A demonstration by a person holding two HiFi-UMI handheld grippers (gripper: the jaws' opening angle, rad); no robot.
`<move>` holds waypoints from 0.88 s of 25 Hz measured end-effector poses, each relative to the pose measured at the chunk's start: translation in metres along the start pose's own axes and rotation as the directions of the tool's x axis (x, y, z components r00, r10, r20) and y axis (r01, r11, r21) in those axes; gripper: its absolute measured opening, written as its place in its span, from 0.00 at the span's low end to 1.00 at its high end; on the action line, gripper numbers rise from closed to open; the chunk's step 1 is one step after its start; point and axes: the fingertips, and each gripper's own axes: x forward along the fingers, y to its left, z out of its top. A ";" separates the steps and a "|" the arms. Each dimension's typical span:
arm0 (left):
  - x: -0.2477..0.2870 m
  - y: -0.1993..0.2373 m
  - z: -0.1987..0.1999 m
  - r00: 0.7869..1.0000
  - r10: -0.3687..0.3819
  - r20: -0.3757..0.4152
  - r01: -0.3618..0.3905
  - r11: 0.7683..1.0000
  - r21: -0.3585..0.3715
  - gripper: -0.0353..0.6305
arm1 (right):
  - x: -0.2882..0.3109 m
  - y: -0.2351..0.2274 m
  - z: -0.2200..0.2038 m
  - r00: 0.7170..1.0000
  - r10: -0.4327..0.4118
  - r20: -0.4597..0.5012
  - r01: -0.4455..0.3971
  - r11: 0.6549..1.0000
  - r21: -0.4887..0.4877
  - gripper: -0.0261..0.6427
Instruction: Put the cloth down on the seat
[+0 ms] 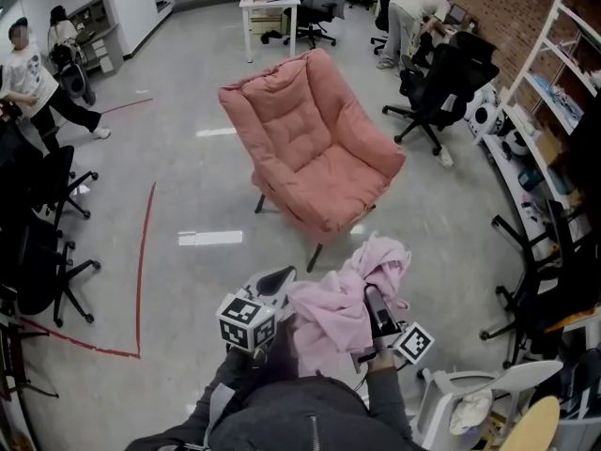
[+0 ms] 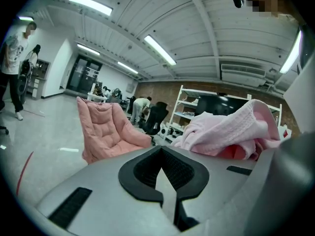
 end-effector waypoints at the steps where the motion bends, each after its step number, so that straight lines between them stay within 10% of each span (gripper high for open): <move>1: 0.005 0.004 0.003 1.000 -0.001 -0.004 0.001 1.000 0.000 0.06 | 0.006 0.000 0.003 1.000 -0.003 0.003 0.003 1.000 0.003 0.47; 22: 0.136 0.115 0.071 0.996 -0.069 -0.056 0.071 0.997 0.023 0.06 | 0.164 -0.051 0.078 0.996 -0.060 0.067 0.059 0.998 0.010 0.47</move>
